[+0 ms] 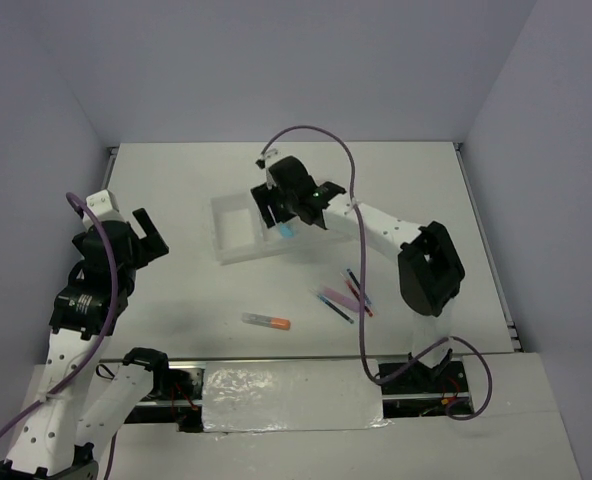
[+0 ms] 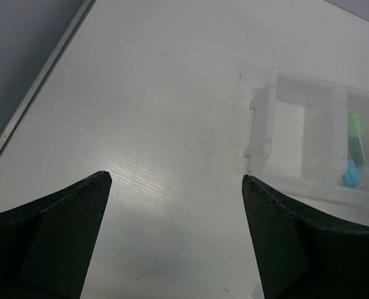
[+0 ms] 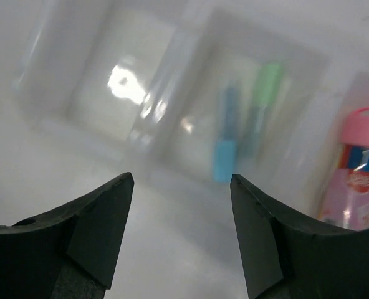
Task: Sort the stationery into containers
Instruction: Place the pen in the storage box, then pick up the pen from the center of the board.
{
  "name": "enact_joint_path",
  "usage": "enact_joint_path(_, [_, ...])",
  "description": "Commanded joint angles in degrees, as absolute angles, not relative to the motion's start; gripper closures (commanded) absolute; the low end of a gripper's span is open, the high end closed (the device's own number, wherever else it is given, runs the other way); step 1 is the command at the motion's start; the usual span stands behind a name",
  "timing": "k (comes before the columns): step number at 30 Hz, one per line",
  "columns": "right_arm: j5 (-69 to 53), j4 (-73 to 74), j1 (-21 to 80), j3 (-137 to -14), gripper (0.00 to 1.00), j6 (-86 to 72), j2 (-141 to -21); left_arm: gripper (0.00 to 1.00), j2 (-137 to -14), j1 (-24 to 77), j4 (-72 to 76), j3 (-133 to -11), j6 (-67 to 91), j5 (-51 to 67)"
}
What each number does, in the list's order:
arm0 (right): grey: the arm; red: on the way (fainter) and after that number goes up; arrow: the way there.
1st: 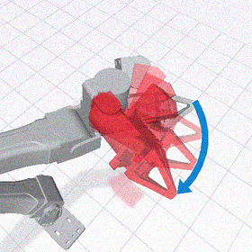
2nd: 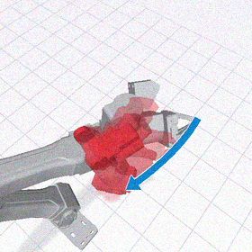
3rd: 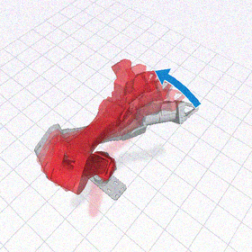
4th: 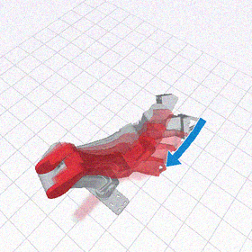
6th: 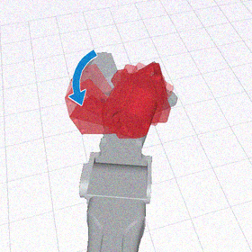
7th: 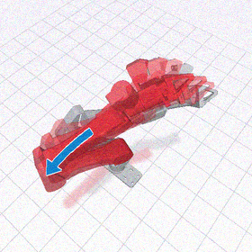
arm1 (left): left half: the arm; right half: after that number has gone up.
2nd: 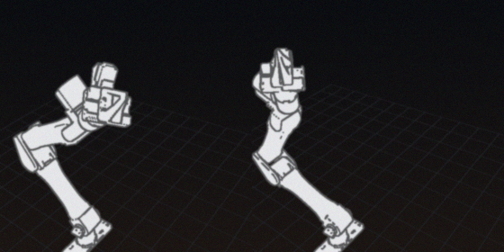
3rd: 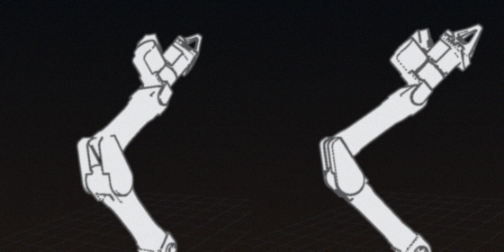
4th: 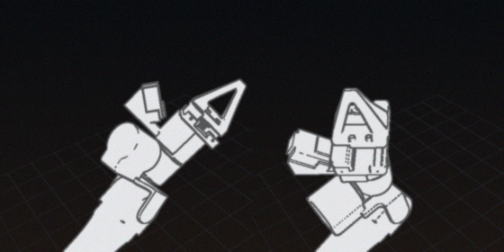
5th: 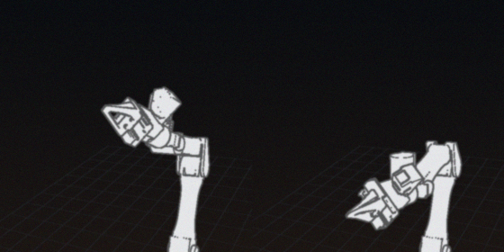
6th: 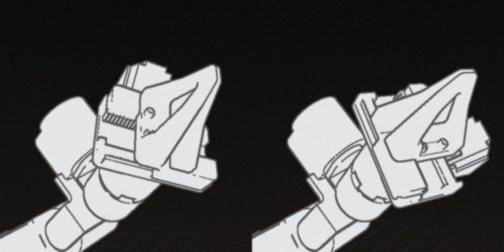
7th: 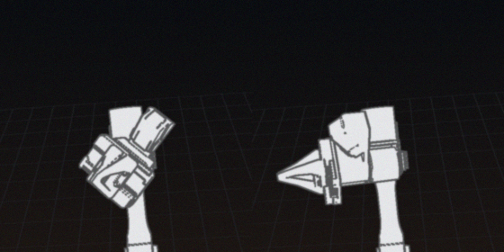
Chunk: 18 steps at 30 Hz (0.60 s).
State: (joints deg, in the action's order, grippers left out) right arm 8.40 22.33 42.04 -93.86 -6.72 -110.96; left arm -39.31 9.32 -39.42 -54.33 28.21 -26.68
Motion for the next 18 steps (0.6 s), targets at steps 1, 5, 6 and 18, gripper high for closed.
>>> enact_joint_path(1, [-12.88, 18.11, 47.25, -84.23, 0.29, 3.57, -100.93, 0.01, -39.46, 9.58, -37.62, -54.49, 26.54, -26.28])
enact_joint_path(5, [-6.78, 18.88, 57.12, -75.24, 0.3, 10.89, -100.27, 0.01, -39.11, 9.58, -37.53, -54.4, 26.46, -26.45])
enact_joint_path(6, [-7.12, 21.25, 58.69, -75.41, 0.3, 10.72, -102.63, 0.01, -39.2, 9.58, -37.62, -54.4, 26.46, -26.46])
enact_joint_path(18, [-6.6, 22.5, 66.27, -71.54, 0.32, 6.51, -108.01, 0.01, -39.64, 9.58, -37.53, -54.4, 26.37, -25.75])
